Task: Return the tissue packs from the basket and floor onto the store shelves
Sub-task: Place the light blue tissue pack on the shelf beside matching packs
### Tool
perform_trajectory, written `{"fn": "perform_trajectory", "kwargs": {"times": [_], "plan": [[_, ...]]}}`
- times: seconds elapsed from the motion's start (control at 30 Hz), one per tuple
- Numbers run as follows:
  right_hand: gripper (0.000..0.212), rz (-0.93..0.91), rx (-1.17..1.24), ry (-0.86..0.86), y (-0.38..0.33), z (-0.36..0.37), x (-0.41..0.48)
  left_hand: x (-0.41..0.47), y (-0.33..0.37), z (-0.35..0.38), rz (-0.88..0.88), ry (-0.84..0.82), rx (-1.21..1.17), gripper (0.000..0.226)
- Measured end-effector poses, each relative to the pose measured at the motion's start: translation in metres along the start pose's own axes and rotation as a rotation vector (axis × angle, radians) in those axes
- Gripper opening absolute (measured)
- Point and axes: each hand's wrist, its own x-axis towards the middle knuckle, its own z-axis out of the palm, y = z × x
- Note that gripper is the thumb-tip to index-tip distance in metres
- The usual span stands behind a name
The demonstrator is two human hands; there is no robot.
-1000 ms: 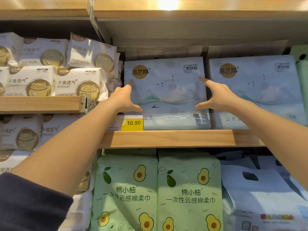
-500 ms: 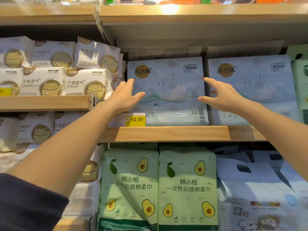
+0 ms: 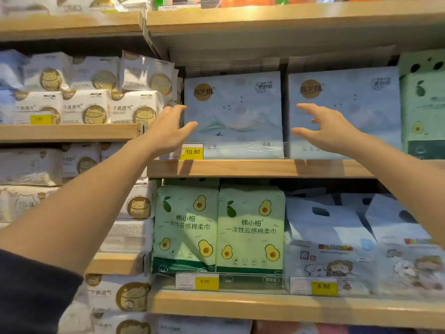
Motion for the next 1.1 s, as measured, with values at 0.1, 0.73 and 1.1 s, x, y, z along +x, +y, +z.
{"fn": "perform_trajectory", "kwargs": {"times": [0.1,0.73,1.1], "plan": [[0.063,-0.023,0.035,-0.004,0.002,-0.009,-0.027,-0.029,0.017,-0.011,0.011,0.007,0.023,0.059],[0.062,-0.083,0.215,-0.349,-0.027,-0.016,-0.249,-0.275,0.065,-0.061,-0.026,-0.304,0.169,0.057],[0.06,-0.164,0.15,-0.599,-0.105,0.031,-0.381,-0.429,0.013,-0.08,-0.163,-0.577,0.173,0.059]]}}
